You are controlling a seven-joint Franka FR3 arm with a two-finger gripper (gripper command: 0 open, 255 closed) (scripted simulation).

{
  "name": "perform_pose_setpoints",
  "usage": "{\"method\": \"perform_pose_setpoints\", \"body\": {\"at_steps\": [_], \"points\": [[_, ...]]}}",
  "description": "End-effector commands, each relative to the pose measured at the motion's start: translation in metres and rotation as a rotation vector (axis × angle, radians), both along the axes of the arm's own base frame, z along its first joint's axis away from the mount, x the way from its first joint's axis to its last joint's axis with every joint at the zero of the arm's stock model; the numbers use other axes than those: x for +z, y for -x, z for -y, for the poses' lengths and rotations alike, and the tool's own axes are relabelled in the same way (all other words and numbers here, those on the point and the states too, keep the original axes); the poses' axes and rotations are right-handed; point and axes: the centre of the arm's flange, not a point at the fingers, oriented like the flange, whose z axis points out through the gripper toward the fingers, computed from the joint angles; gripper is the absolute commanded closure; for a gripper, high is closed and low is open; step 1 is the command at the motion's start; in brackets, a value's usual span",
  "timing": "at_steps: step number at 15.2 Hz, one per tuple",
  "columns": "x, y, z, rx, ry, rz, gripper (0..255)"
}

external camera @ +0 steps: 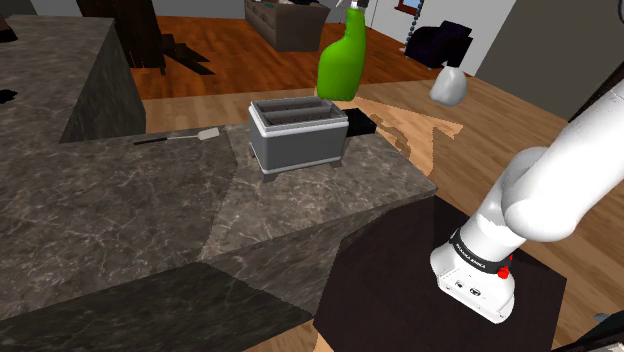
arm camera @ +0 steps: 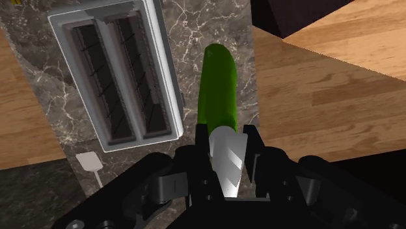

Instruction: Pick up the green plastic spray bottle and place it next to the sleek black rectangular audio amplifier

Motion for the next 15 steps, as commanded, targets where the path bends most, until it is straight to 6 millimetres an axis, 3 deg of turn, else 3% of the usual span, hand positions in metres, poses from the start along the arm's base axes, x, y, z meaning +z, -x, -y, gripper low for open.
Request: {"method": "perform_pose_setpoints", "body": {"at_steps": [1,15], "points": [[-0.001,-0.002,0.026,0.002,0.0,0.0,255],[0.0,-0.016,0.211,0.002,0.0,0.0,255]]}}
